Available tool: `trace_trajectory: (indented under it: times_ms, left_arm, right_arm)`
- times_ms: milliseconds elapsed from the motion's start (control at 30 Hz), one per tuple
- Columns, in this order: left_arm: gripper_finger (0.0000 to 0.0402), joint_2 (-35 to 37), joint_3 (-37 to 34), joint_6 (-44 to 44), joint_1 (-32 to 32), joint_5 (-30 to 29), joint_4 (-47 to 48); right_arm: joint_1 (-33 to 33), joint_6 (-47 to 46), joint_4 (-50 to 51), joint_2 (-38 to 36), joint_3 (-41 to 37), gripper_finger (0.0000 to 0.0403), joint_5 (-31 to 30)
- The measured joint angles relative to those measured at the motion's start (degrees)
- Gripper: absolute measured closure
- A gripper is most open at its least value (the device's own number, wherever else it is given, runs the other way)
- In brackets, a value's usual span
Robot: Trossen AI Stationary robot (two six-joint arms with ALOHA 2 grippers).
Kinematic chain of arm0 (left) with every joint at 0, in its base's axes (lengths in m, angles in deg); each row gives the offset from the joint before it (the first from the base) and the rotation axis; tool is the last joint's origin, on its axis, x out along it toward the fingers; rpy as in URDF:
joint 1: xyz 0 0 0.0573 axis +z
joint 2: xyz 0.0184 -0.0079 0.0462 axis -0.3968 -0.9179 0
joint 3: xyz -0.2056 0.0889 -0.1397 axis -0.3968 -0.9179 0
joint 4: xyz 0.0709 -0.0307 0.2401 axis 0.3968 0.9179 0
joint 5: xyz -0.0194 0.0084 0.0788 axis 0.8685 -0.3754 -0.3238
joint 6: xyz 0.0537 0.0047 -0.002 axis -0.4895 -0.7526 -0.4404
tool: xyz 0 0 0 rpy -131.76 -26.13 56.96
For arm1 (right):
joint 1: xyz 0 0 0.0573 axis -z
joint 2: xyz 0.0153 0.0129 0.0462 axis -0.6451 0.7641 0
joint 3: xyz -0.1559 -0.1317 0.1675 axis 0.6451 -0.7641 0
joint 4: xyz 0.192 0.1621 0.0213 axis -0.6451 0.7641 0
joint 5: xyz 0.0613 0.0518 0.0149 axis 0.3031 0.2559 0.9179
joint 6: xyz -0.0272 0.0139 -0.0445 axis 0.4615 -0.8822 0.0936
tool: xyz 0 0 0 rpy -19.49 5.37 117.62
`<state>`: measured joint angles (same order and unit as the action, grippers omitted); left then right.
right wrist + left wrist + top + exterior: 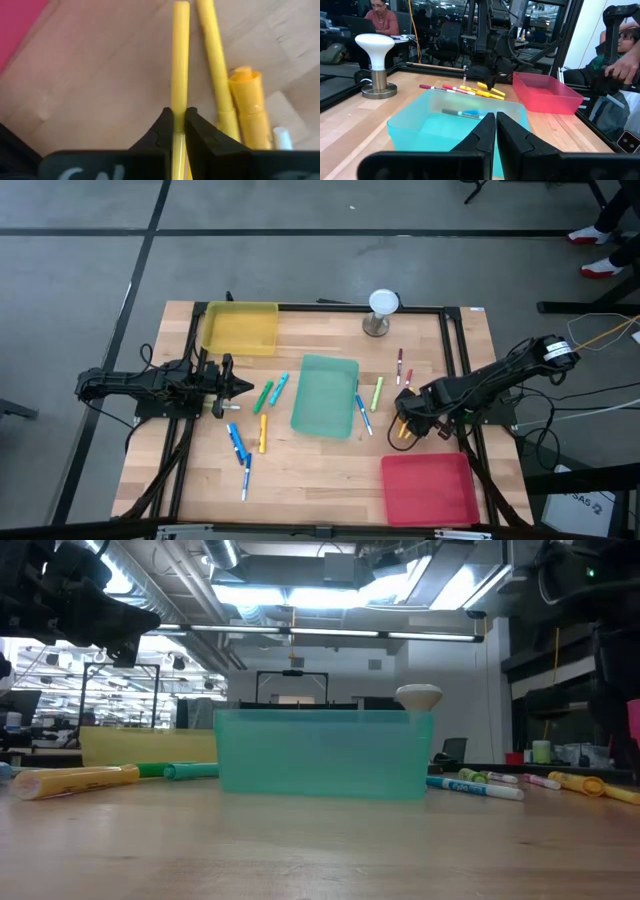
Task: Pick & Place Markers
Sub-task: Put the right yellow pen into the green bin
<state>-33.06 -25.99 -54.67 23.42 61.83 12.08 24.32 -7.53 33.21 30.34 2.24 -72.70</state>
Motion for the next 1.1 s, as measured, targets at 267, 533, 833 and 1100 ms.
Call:
trace_trajectory:
  times_ms: [267, 533, 833, 1100]
  left_arm:
    - [0.0389, 0.02, 0.0, 0.0, 0.0, -0.01, 0.0]
    - [0.0393, 0.0, 0.0, 0.0, 0.0, 0.0, 0.0]
    - [0.0393, 0.0, 0.02, 0.0, 0.01, 0.0, 0.0]
    - [0.0389, 0.02, 0.02, 0.0, 0.0, 0.0, 0.0]
  right_arm:
    - [0.55, 0.24, 1.68, -0.07, 6.86, 0.0376, -2.58]
    - [3.21, 3.75, 1.62, -0.04, 15.42, 0.0376, -7.81]
    - [9.58, 10.85, 1.44, 0.21, 22.92, 0.0376, -10.23]
    - [14.44, 16.71, -0.48, 5.32, 29.07, 0.0376, -10.17]
